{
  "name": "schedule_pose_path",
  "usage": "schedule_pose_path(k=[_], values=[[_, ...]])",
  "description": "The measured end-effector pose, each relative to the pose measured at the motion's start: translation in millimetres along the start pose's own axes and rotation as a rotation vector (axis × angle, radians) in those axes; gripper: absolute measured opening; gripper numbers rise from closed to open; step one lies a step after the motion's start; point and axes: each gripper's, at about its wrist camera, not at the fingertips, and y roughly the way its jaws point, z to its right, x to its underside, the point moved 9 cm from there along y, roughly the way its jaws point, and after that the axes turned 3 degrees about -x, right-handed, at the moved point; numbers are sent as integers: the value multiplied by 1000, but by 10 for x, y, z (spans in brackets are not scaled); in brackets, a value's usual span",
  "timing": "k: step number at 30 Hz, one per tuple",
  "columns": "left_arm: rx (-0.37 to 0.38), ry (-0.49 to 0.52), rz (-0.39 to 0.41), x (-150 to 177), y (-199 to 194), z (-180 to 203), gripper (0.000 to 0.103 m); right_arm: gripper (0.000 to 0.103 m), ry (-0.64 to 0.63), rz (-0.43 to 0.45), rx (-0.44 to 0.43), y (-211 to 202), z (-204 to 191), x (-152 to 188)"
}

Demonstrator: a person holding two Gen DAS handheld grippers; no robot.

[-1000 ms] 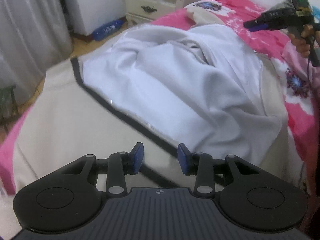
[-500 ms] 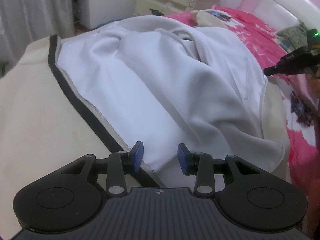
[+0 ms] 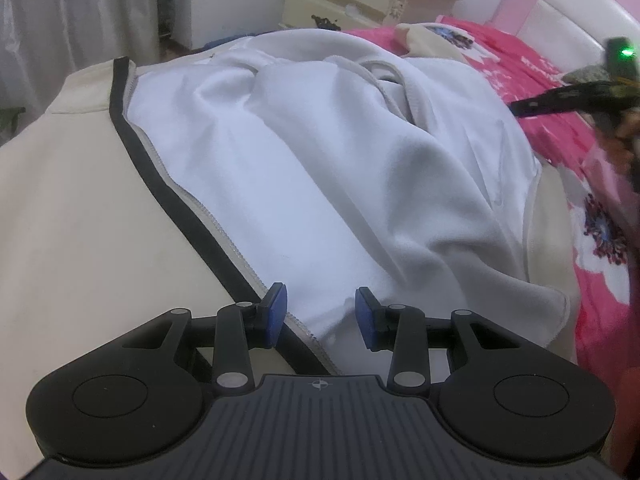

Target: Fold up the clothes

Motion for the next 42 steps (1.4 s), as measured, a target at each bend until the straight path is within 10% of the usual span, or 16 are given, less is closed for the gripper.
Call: schedule_pose_path(k=[7, 9, 11, 16, 23, 32, 38, 42], values=[[3, 22, -6, -13, 53, 11, 38, 53, 19, -144, -115, 110, -47, 266], [8, 23, -6, -19, 70, 15, 38, 48, 10, -184, -141, 47, -78, 384], [3, 24, -9, -20, 86, 19, 38, 19, -9, -190, -130, 5, -88, 454], [-9, 29, -6, -5, 44, 24, 38, 13, 65, -61, -312, -381, -357, 419], [6, 6, -5, 16, -6, -32, 38, 13, -126, -18, -646, -974, -1732, 480], [109, -292, 77, 26, -474, -555, 38, 13, -557, -356, -963, -715, -3417, 1270], [177, -384, 84, 119, -517, -671, 39, 20, -751, -557, -799, -159, -3616, 1993], [195, -311, 60, 138, -440, -468, 40, 25, -665, -557, -742, -112, -3501, 1915]])
